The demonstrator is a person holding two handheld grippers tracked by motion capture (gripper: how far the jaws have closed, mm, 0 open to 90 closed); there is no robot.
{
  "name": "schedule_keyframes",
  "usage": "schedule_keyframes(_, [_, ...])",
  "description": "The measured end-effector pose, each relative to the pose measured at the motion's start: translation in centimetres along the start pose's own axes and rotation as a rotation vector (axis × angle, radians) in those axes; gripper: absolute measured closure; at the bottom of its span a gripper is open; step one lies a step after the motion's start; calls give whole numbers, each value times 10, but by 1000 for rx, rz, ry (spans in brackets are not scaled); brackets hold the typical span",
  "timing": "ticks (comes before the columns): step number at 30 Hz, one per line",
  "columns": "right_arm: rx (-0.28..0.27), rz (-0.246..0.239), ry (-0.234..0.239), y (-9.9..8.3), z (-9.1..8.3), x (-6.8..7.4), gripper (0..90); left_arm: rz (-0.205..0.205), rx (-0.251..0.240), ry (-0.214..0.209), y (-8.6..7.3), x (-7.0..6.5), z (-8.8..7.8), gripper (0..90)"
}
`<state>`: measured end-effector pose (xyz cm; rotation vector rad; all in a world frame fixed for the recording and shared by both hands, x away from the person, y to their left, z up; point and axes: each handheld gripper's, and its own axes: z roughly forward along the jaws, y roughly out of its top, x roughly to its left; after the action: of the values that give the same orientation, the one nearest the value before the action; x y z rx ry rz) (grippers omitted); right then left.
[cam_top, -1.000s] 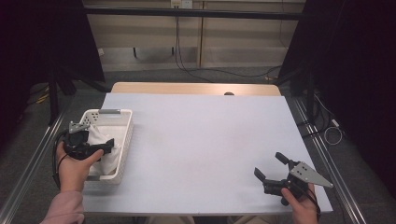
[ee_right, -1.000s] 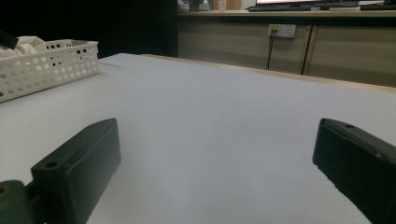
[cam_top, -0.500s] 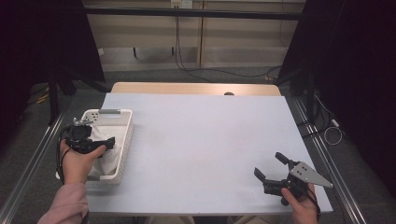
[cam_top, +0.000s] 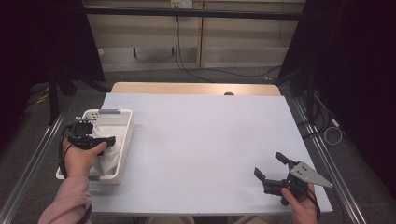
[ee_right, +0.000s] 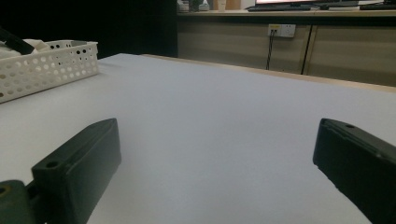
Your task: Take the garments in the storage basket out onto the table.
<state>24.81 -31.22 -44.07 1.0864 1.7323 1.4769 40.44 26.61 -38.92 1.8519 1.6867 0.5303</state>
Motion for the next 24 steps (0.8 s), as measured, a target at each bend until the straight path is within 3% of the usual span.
schedule_keyframes(1, [0,0,0,0,0,0,7,53,42,0,1,3,-1,100])
schedule_keyframes(2, [-1,0,0,0,0,0,7,28,48,3,0,2,1,105])
schedule_keyframes(3, [0,-3,2,0,0,0,7,36,39,11,0,2,3,106])
schedule_keyframes(5, [-1,-3,1,0,0,0,7,13,44,7,0,0,6,108])
schedule_keyframes(7, [-2,-3,-1,0,0,0,6,24,40,19,0,0,10,112])
schedule_keyframes(11, [-2,-3,0,0,0,-1,7,5,57,23,0,0,17,140])
schedule_keyframes(12, [-2,-2,0,0,0,-1,7,44,94,27,1,2,17,146])
schedule_keyframes(13, [-2,0,-1,0,0,0,7,3,66,25,0,0,20,162])
schedule_keyframes(16, [-6,-2,-3,0,0,-1,6,5,102,30,0,-2,23,239])
schedule_keyframes(23, [-8,-7,-5,0,-1,-1,7,2,105,30,-4,-1,32,430])
schedule_keyframes(24, [-7,-3,-4,0,-1,-1,7,19,114,46,-4,-1,32,456])
